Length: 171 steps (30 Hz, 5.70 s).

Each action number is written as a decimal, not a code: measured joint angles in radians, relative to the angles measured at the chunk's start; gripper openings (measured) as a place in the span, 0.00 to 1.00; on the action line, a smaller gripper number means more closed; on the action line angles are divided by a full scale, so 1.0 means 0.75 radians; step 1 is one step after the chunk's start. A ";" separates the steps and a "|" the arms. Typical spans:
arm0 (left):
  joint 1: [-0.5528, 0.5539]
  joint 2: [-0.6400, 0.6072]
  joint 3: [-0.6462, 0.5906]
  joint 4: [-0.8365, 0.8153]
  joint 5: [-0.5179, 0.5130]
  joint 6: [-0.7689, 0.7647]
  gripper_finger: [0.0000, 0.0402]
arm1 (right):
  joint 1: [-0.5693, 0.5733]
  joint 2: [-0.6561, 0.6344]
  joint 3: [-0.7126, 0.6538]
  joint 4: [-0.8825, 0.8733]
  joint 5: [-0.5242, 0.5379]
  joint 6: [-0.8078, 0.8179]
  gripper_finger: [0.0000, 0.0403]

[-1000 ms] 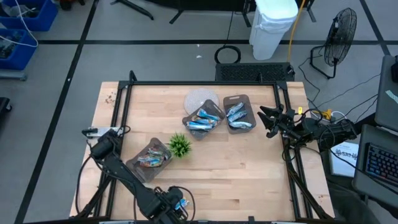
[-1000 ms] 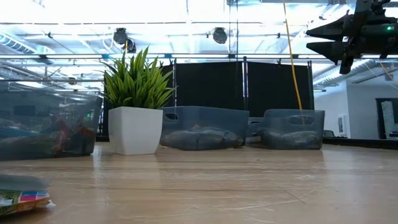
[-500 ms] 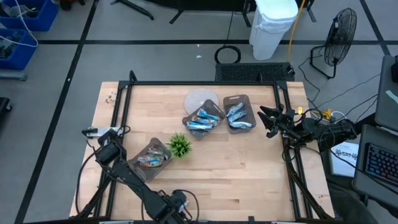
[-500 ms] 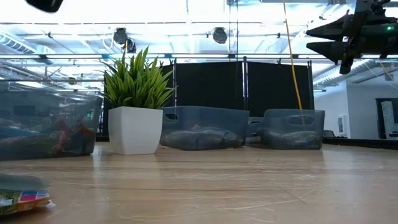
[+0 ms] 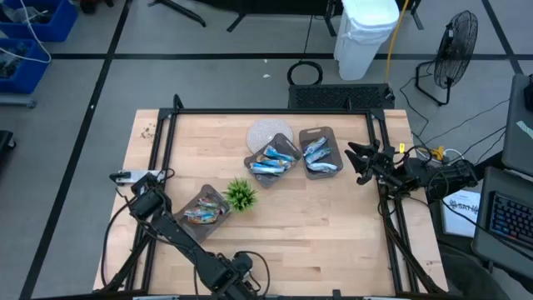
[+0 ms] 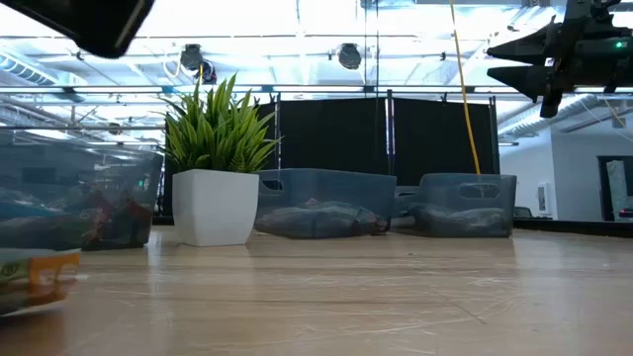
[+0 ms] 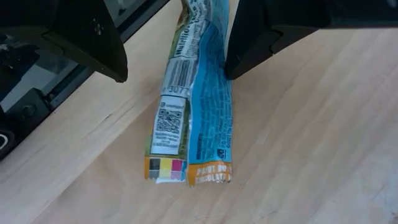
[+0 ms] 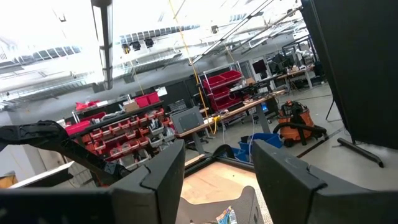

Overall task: Pick and place Granola Bars by type
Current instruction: Put the yellow granola bar into the top left black bin, then return to Home Position

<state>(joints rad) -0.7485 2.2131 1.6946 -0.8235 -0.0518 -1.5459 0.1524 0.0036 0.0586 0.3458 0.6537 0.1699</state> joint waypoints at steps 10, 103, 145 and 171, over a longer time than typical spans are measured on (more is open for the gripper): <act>0.012 -0.001 -0.007 0.009 0.020 0.002 0.68 | 0.000 0.000 0.000 0.000 0.000 0.000 0.45; 1.435 -0.545 0.262 -0.774 -0.002 2.564 0.02 | 0.000 0.003 0.000 0.001 0.000 0.001 0.45; 1.301 0.009 0.258 -0.346 0.116 2.338 0.01 | 0.000 0.004 0.000 0.001 0.000 0.001 0.45; 1.313 -0.014 0.265 -0.346 0.165 2.283 0.60 | -0.001 0.004 0.000 0.000 0.000 0.000 0.45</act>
<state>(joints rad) 0.2363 2.2027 1.8931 -1.0829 0.0721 0.1660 0.1520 0.0067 0.0586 0.3456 0.6537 0.1703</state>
